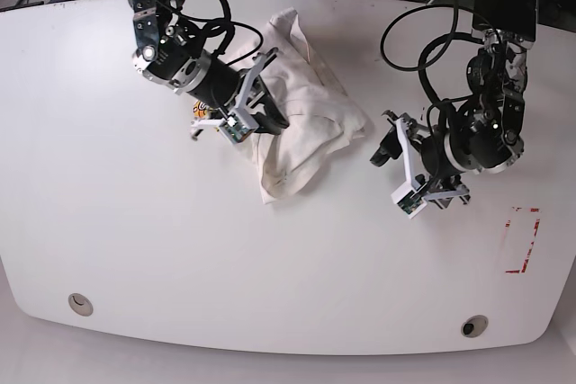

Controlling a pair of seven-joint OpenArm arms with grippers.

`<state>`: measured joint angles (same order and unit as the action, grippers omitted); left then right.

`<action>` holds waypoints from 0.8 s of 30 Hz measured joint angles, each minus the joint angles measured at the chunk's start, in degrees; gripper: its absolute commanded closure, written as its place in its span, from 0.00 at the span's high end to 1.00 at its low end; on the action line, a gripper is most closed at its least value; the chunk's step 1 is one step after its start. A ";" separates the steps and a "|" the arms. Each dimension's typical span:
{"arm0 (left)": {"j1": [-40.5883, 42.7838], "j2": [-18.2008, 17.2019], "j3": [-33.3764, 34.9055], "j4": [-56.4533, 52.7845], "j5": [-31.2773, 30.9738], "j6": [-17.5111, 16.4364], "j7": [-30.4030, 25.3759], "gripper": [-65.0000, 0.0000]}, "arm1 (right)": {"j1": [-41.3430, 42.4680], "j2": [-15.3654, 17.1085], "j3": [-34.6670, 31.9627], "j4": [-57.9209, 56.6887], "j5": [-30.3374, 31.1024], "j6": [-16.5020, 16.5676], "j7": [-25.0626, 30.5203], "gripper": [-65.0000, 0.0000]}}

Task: Layout the t-shirt on the table in an organized manner, then fold the t-shirt properly
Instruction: 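Regrasp the shirt edges with both grippers and tuck them inward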

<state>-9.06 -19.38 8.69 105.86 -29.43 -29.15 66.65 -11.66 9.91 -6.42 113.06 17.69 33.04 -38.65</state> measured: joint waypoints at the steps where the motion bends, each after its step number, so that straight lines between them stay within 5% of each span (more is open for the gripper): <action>1: 0.76 0.00 -1.53 0.72 0.24 -0.66 0.20 0.59 | 0.15 -0.85 -0.66 -0.68 0.09 0.02 0.07 0.13; 9: 5.79 0.74 -8.00 1.77 -0.37 -10.51 -0.20 0.59 | 4.59 -5.20 -1.29 -13.94 0.09 0.09 4.02 0.12; 18: 7.54 0.81 -8.59 1.77 -0.28 -10.80 -0.26 0.59 | 13.88 -5.31 -1.07 -30.84 -0.13 0.42 11.52 0.12; 24: 8.07 1.09 -8.57 1.77 -0.55 -10.80 -0.04 0.59 | 18.51 -5.42 -1.03 -36.00 0.07 -4.79 13.81 0.12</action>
<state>-0.99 -18.28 0.12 107.63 -29.98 -39.94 66.61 6.85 4.49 -7.44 77.06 17.76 28.25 -24.84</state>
